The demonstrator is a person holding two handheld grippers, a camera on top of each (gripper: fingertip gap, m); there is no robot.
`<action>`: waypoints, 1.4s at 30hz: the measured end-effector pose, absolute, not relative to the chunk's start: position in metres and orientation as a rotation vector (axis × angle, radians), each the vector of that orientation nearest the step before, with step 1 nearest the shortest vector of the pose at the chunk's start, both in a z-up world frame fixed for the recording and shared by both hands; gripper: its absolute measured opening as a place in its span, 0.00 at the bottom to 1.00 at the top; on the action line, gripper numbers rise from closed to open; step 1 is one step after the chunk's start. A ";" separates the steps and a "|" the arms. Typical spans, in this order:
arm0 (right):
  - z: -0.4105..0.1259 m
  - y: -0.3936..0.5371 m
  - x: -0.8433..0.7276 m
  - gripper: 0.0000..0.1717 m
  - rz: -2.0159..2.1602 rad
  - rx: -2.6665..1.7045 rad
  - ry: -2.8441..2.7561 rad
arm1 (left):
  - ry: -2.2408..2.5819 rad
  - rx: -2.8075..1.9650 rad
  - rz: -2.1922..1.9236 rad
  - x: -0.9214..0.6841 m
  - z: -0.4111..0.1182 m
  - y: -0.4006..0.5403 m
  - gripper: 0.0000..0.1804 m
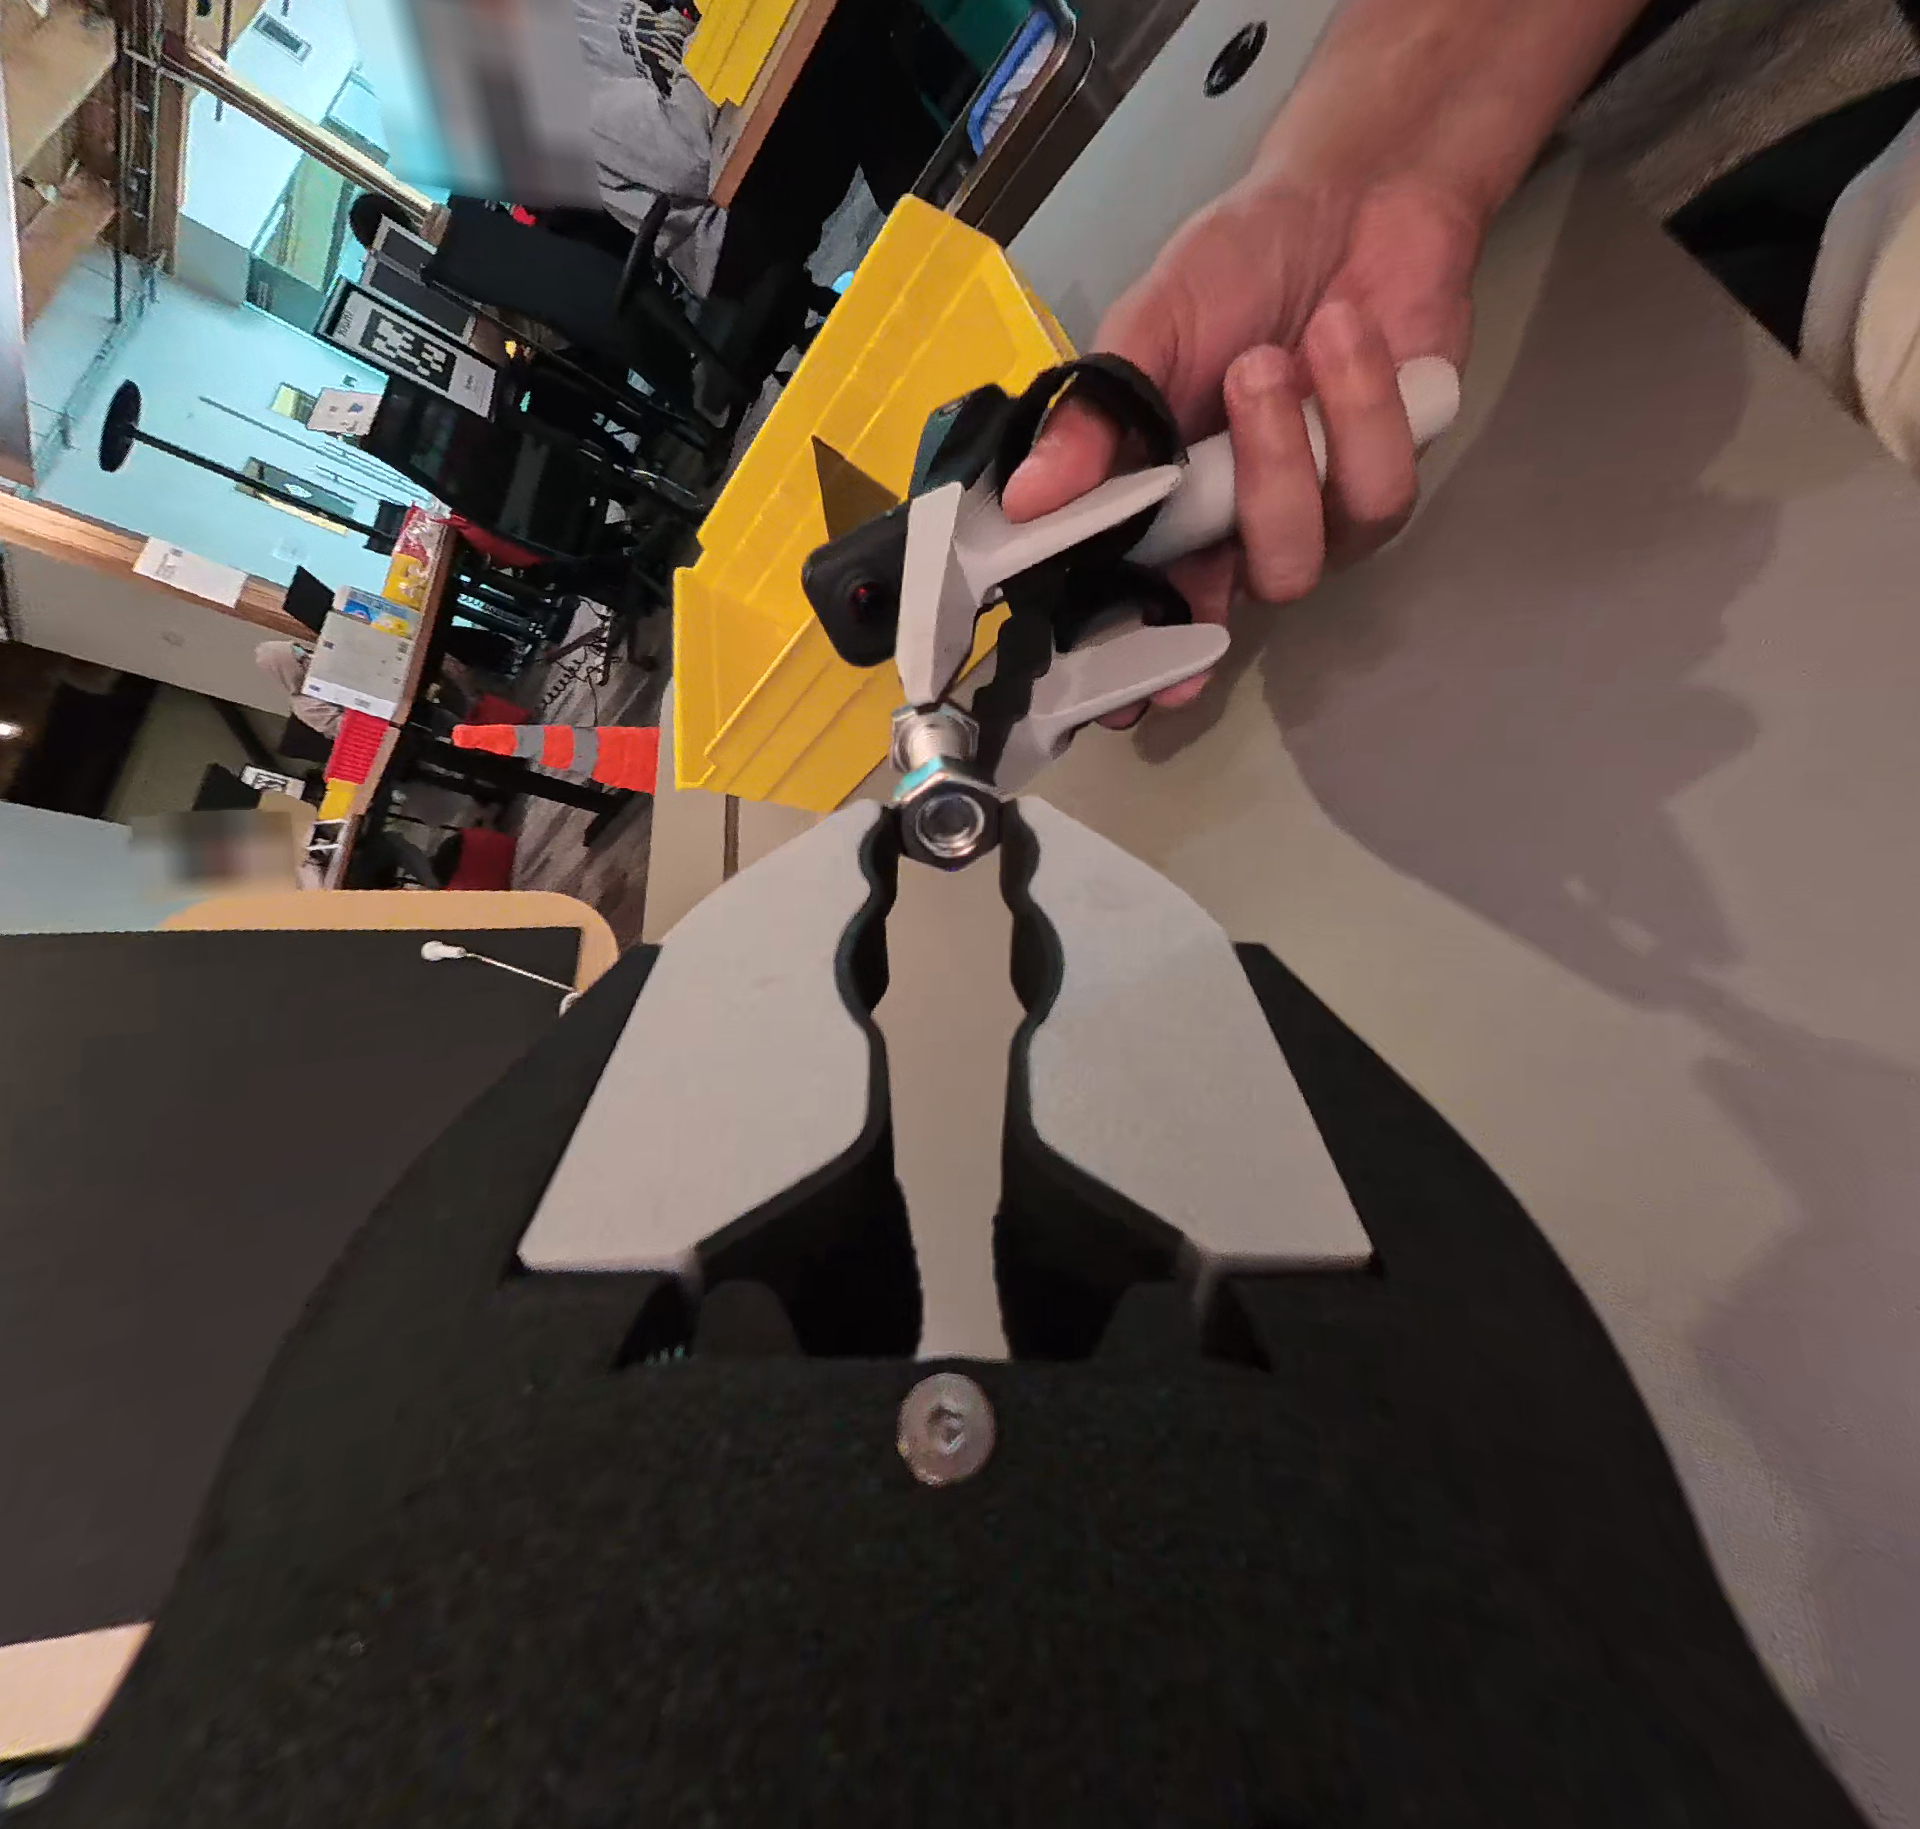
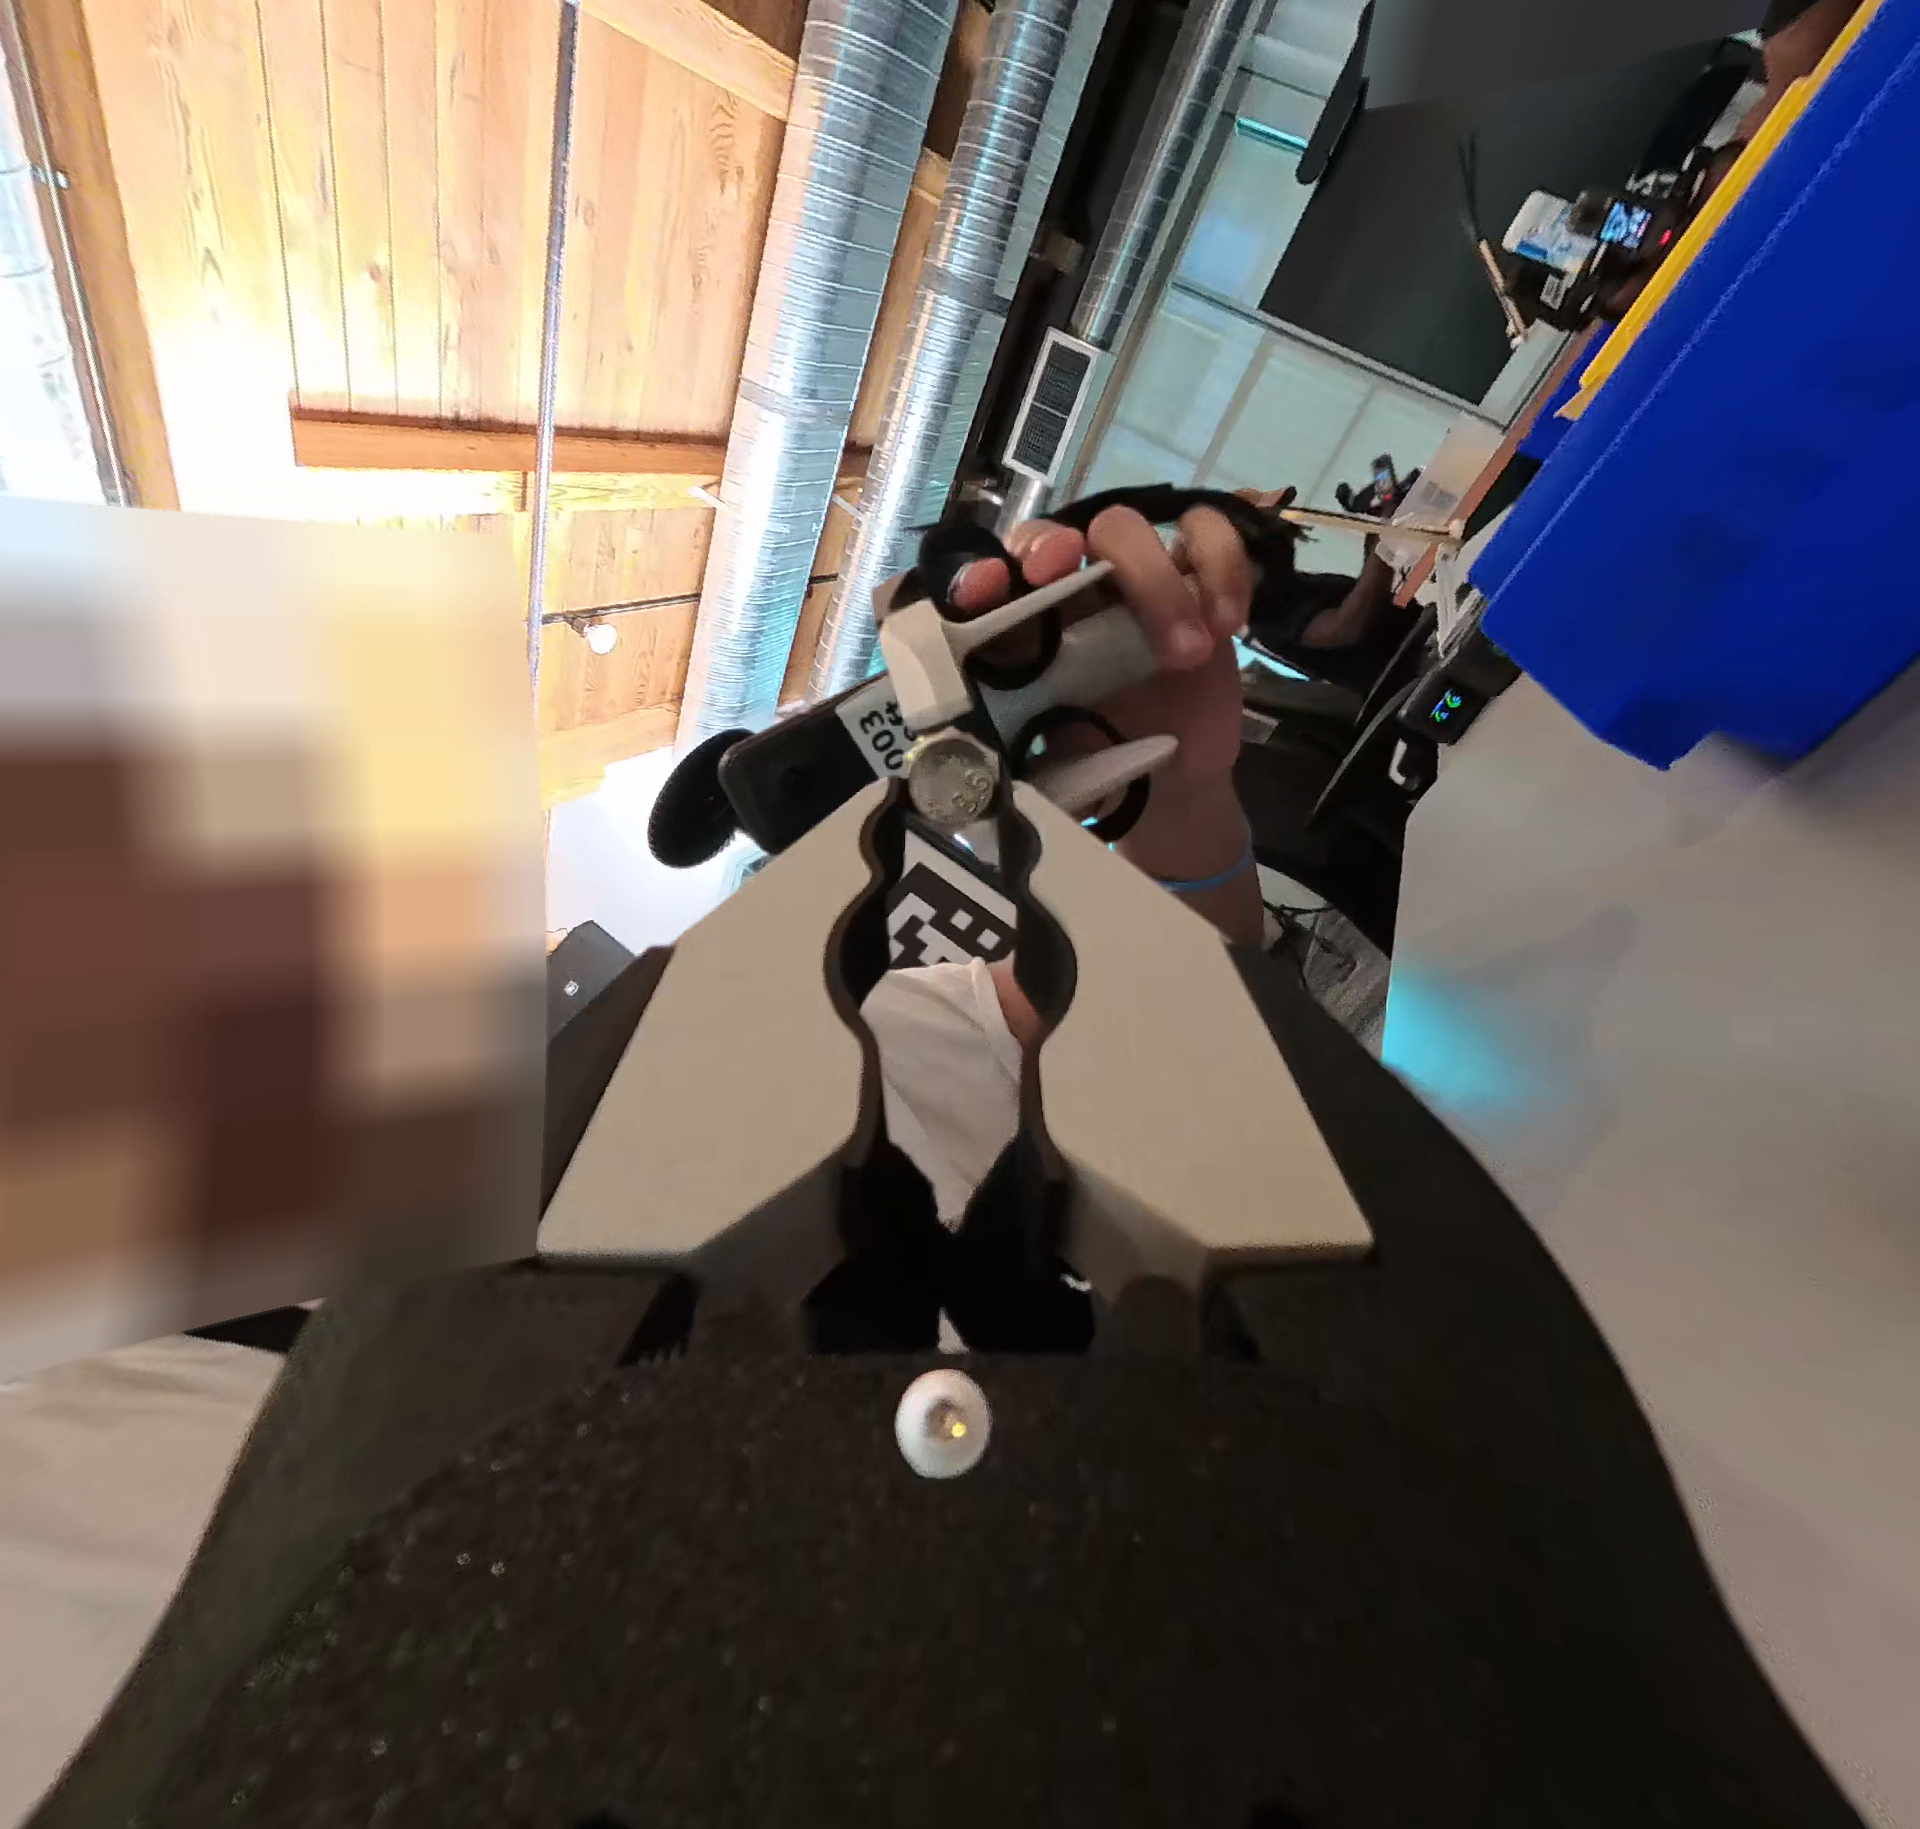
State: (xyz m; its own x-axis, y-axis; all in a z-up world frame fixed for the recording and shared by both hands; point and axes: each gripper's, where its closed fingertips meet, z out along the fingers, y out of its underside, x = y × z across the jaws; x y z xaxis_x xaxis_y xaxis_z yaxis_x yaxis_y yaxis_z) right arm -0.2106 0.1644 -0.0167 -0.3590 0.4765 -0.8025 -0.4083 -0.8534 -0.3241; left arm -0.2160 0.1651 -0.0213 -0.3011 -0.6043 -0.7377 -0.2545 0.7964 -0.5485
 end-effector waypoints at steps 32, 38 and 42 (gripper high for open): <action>0.009 0.156 -0.199 0.10 1.353 -1.340 -0.536 | 1.423 -1.136 -1.268 -0.218 -0.004 0.169 0.30; -0.012 0.170 -0.201 0.10 1.815 -1.417 -0.243 | 1.685 -0.739 -0.472 -0.218 -0.013 0.174 0.23; -0.019 0.170 -0.206 0.09 1.988 -1.432 -0.150 | 1.767 -0.632 -0.289 -0.216 -0.018 0.171 0.13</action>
